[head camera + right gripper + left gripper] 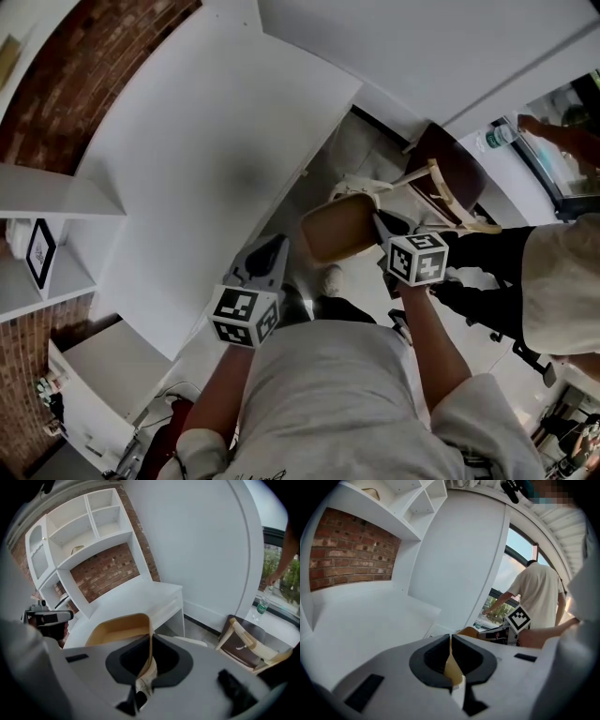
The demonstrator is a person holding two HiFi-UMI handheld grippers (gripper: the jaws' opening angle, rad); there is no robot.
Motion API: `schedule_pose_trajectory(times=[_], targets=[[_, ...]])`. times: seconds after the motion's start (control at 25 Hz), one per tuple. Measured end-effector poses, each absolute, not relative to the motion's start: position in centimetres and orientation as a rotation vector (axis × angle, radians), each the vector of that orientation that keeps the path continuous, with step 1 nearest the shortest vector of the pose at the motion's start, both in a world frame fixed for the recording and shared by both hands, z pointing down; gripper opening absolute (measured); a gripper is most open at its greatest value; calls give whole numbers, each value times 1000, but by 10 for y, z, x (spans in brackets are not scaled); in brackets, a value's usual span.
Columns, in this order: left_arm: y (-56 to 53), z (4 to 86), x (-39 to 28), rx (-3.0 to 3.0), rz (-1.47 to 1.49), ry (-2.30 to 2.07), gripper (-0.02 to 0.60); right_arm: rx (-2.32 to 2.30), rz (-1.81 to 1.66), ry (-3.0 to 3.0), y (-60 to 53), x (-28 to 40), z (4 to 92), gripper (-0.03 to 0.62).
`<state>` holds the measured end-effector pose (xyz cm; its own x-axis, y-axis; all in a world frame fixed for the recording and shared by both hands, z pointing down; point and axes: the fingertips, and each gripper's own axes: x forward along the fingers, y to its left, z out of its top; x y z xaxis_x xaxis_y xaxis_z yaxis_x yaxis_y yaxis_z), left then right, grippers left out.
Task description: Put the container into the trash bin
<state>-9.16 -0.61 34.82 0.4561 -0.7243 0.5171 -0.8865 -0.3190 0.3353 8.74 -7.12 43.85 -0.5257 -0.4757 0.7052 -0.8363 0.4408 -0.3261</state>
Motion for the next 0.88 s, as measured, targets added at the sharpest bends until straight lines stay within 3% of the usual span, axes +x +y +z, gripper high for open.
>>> schedule_pose_trajectory(times=[0.36, 0.88], targets=[[-2, 342, -32, 2161, 386, -1309, 26, 1153, 946, -2168, -60, 152, 444, 37], [5, 332, 4, 2162, 378, -1337, 26, 1207, 976, -2183, -51, 198, 441, 37]])
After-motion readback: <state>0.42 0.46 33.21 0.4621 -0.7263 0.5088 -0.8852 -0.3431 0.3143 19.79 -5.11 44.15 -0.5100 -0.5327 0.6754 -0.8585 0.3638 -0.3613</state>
